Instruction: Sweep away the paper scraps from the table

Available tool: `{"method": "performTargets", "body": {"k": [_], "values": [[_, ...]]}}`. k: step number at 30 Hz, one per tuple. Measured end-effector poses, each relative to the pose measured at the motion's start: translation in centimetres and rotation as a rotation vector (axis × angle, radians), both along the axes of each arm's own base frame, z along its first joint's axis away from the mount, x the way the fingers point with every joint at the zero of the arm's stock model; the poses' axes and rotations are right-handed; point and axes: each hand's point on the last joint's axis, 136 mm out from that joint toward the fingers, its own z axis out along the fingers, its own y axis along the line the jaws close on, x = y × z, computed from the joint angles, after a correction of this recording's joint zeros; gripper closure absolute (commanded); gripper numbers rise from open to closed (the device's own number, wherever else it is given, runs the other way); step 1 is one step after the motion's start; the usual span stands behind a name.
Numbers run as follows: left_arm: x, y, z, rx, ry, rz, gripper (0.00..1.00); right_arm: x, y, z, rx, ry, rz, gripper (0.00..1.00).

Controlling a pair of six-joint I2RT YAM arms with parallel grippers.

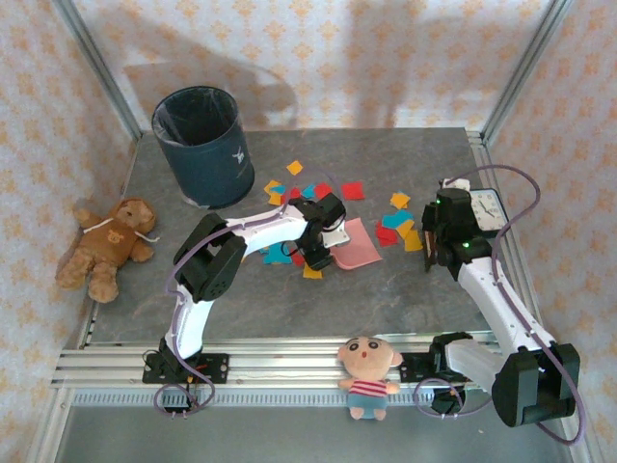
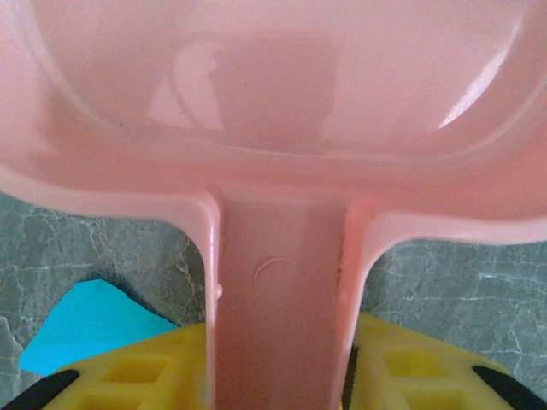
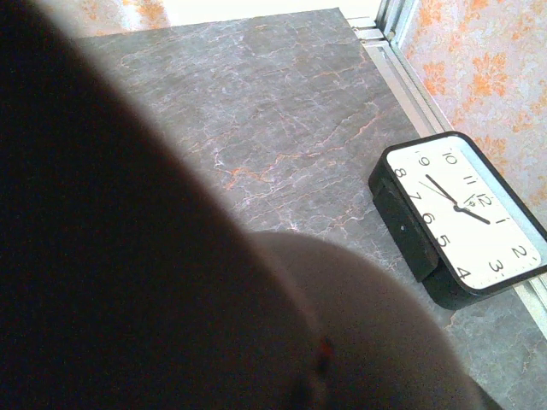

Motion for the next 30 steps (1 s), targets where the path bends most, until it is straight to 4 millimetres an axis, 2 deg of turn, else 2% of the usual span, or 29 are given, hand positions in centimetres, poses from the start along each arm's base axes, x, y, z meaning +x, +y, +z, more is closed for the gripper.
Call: {"method": "performTargets", "body": {"k": [5, 11, 16, 23, 30], "values": [[-0.1, 0.1, 0.0, 0.005, 0.001, -0.017, 0.90, 0.0, 0.0, 0.0, 0.010, -0.002, -0.003, 1.00], [-0.6, 0.5, 0.1, 0.025, 0.023, -0.022, 0.92, 0.1, 0.3, 0.1, 0.033, -0.006, 0.004, 1.00], [-0.7, 0.6, 1.4, 0.043, 0.043, -0.028, 1.00, 0.2, 0.6, 0.1, 0.055, -0.011, 0.008, 1.00], [-0.5, 0.4, 3.1, 0.078, 0.079, -0.055, 1.00, 0.9, 0.9, 0.1, 0.071, -0.016, 0.009, 1.00], [-1.1, 1.3, 4.2, 0.141, 0.124, -0.086, 1.00, 1.0, 0.9, 0.1, 0.077, -0.020, 0.008, 1.00]]}}
